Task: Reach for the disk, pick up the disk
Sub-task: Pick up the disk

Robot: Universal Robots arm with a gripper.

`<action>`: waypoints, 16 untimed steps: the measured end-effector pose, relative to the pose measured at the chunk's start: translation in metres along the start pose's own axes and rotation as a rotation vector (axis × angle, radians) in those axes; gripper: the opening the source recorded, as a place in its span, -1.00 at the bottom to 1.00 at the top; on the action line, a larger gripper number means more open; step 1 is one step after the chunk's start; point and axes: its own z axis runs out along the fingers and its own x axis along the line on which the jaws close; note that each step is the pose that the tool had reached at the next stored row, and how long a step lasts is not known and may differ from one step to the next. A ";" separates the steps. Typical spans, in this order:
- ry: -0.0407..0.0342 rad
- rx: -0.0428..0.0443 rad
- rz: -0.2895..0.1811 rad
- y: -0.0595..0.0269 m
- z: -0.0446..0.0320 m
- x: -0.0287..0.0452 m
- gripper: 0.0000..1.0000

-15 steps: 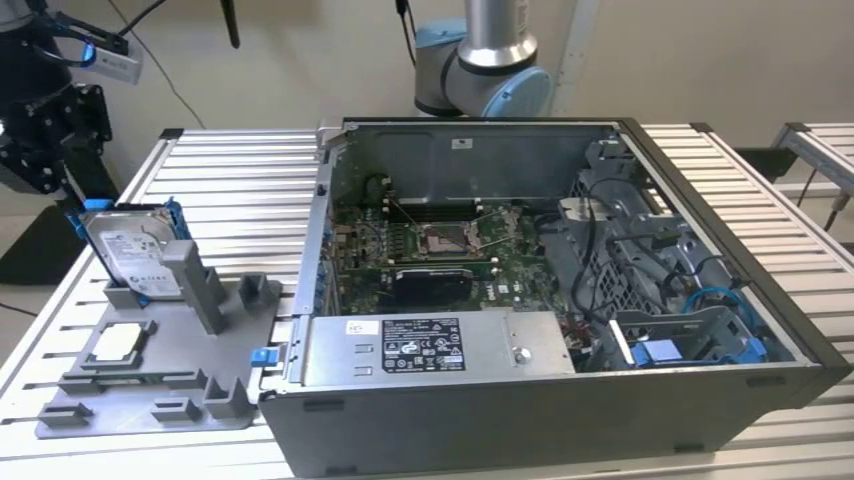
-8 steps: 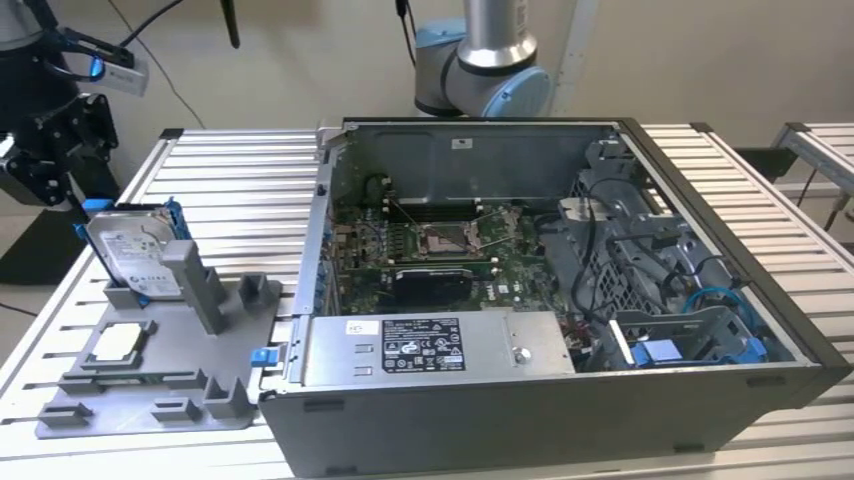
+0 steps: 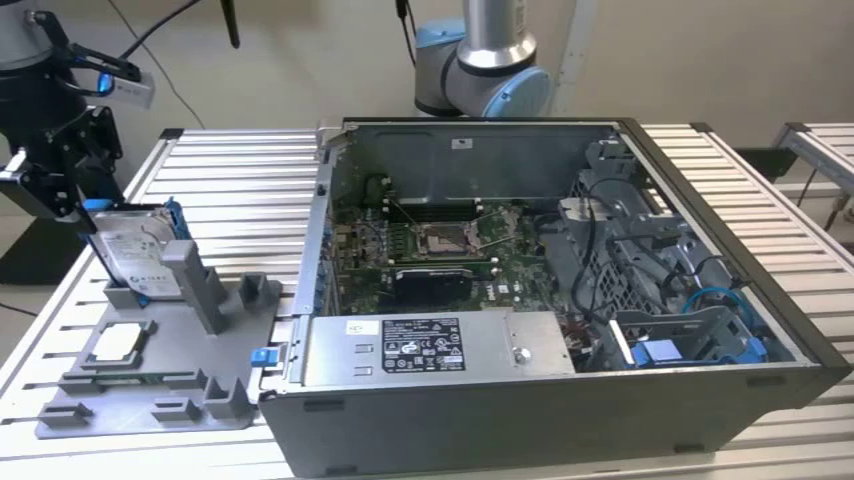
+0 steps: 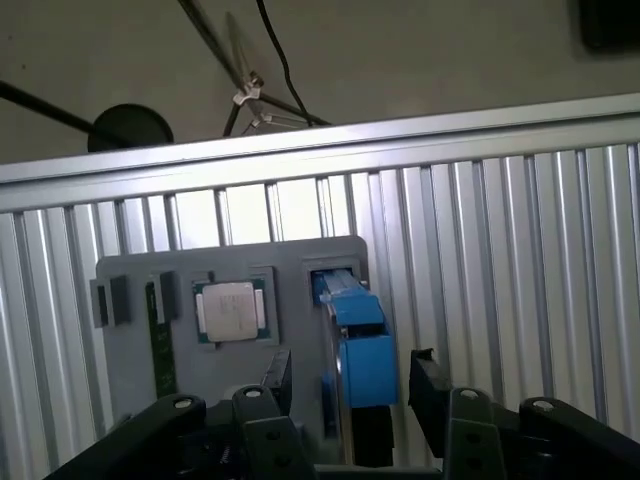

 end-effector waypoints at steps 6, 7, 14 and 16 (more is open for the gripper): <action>0.0000 0.0000 0.000 0.0000 0.0006 0.0000 1.00; 0.0000 0.0000 0.000 0.0000 0.0006 0.0000 1.00; -0.0001 0.0001 0.000 -0.0002 0.0046 0.0000 1.00; 0.0001 -0.0001 0.000 -0.0002 0.0057 0.0000 1.00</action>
